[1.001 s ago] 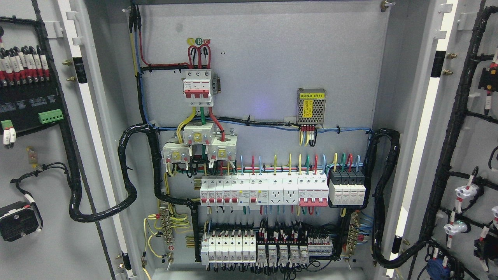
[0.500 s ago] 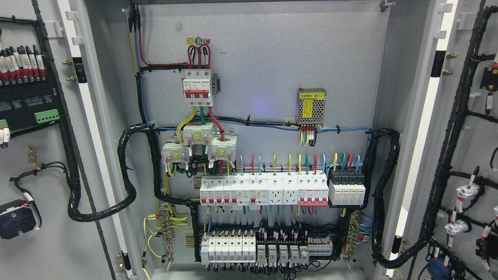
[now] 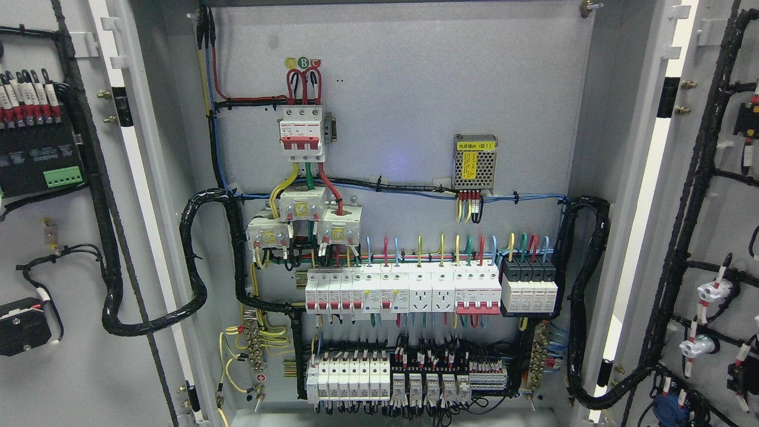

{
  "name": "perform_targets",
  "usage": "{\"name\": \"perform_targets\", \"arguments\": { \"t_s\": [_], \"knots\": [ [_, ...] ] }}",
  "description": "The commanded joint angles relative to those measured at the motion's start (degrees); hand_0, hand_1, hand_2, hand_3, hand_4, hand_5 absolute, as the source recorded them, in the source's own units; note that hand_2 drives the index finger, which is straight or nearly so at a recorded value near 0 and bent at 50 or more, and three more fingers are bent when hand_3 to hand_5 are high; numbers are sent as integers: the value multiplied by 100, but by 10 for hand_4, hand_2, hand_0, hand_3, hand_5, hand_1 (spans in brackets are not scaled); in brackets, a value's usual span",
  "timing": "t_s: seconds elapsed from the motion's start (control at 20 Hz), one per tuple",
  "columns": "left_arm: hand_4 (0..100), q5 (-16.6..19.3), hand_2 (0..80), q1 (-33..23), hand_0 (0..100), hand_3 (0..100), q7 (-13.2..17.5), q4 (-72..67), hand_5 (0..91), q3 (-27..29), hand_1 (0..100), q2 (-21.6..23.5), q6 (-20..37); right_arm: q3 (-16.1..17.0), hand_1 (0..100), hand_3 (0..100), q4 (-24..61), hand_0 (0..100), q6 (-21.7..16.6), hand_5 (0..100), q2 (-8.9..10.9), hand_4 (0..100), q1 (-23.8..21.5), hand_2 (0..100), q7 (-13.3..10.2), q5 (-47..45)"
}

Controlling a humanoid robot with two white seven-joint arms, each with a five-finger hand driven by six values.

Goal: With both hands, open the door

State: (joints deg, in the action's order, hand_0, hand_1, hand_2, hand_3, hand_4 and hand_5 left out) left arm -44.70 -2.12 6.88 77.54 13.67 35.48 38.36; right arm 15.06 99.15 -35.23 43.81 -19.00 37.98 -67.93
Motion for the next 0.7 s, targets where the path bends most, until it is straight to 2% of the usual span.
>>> {"name": "perform_targets", "arguments": {
  "t_s": [0.0, 0.65],
  "knots": [
    [43, 5, 0, 36, 0, 0, 7, -451, 0, -163, 0, 3, 13, -29, 0, 0, -132, 0, -2, 0, 49, 0, 90, 0, 7, -36],
    [43, -30, 0, -43, 0, 0, 7, -302, 0, -242, 0, -6, 31, -65, 0, 0, -54, 0, -2, 0, 66, 0, 186, 0, -1, -27]
  ]
}}
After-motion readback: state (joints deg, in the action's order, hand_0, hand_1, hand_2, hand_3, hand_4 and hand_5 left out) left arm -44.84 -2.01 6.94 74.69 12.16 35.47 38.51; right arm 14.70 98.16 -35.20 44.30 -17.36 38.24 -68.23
